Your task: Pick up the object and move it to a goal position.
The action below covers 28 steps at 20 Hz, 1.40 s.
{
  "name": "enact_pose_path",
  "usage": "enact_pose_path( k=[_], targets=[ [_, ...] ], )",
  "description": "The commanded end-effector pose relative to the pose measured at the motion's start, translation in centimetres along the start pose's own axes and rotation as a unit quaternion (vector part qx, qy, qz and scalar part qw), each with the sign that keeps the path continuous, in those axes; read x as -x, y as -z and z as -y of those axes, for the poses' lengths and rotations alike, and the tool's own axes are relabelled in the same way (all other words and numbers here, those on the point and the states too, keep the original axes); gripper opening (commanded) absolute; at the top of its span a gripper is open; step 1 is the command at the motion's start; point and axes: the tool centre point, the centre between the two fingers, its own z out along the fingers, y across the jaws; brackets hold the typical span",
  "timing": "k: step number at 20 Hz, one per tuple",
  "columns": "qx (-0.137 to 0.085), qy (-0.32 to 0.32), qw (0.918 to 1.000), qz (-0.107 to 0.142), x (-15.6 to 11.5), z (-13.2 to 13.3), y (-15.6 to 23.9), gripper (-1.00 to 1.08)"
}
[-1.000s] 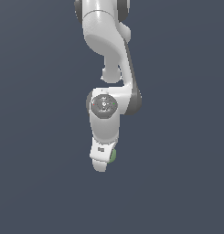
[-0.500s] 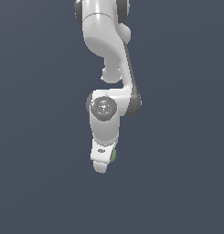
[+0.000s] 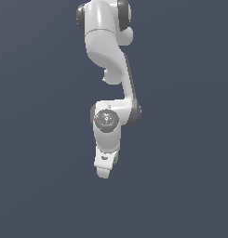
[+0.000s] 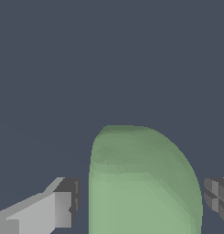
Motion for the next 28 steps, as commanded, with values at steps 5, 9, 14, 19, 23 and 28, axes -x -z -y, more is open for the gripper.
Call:
enact_pose_path(
  k=[5,9,14,19,23,28],
  targets=[
    [0.001,0.000,1.0000,0.000,0.0,-0.2,0.0,-1.00],
    [0.001,0.000,1.0000,0.000,0.0,-0.2,0.0,-1.00],
    [0.001,0.000,1.0000,0.000,0.0,-0.2,0.0,-1.00],
    [0.001,0.000,1.0000,0.000,0.2,-0.1,0.7,-1.00],
    [0.001,0.000,1.0000,0.000,0.7,0.0,2.4,-1.00],
    [0.001,0.000,1.0000,0.000,1.6,0.2,6.2,-1.00]
  ],
)
